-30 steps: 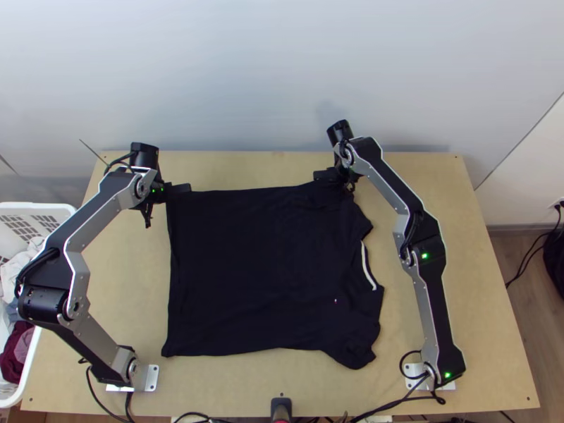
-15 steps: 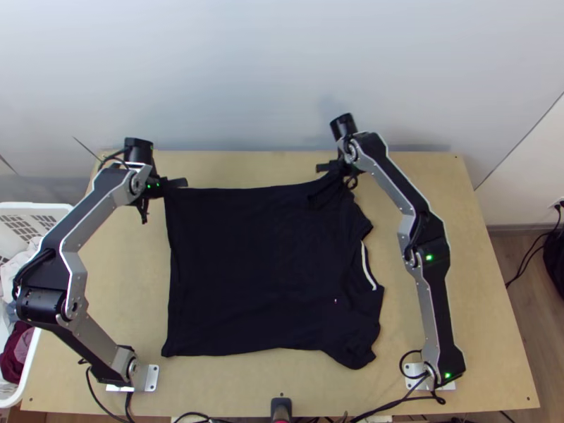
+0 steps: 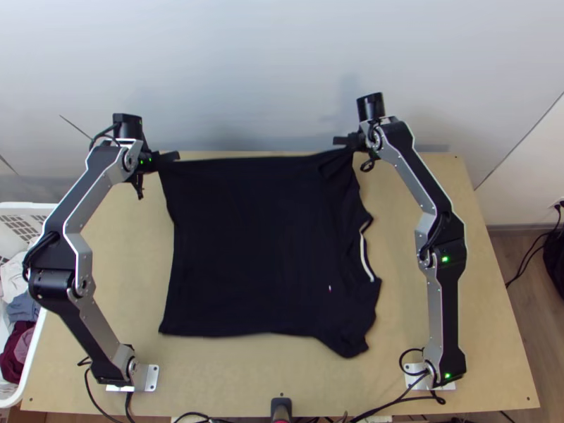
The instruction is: Fold the t-shirt
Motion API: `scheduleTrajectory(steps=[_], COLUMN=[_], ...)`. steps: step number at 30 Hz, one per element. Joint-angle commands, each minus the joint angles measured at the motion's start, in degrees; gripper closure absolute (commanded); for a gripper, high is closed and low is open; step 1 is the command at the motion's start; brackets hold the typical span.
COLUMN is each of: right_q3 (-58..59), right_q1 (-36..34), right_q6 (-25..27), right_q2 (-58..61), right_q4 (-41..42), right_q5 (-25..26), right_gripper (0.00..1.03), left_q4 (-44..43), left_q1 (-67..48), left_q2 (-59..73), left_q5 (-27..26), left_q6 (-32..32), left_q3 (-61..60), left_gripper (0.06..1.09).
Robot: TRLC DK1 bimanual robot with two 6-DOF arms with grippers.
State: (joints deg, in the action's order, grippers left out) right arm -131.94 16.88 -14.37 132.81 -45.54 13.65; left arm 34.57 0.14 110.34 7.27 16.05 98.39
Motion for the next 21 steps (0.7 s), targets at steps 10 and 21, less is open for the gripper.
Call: scheduleTrajectory(steps=[10, 21], right_q3=[4.0, 17.5], right_q1=[-0.3, -0.6], right_q6=[-0.8, -2.5], right_q2=[-1.9, -11.3], right_q4=[1.7, -8.7], right_q5=[1.0, -6.7], right_gripper=[1.00, 1.00], left_q4=[-4.1, -6.0], left_q1=[-1.1, -2.6], left_q2=[-0.7, -11.6], left_q5=[1.5, -0.6], left_q6=[-0.5, -0.6], left_q3=[1.2, -16.5], left_gripper=[1.05, 1.05])
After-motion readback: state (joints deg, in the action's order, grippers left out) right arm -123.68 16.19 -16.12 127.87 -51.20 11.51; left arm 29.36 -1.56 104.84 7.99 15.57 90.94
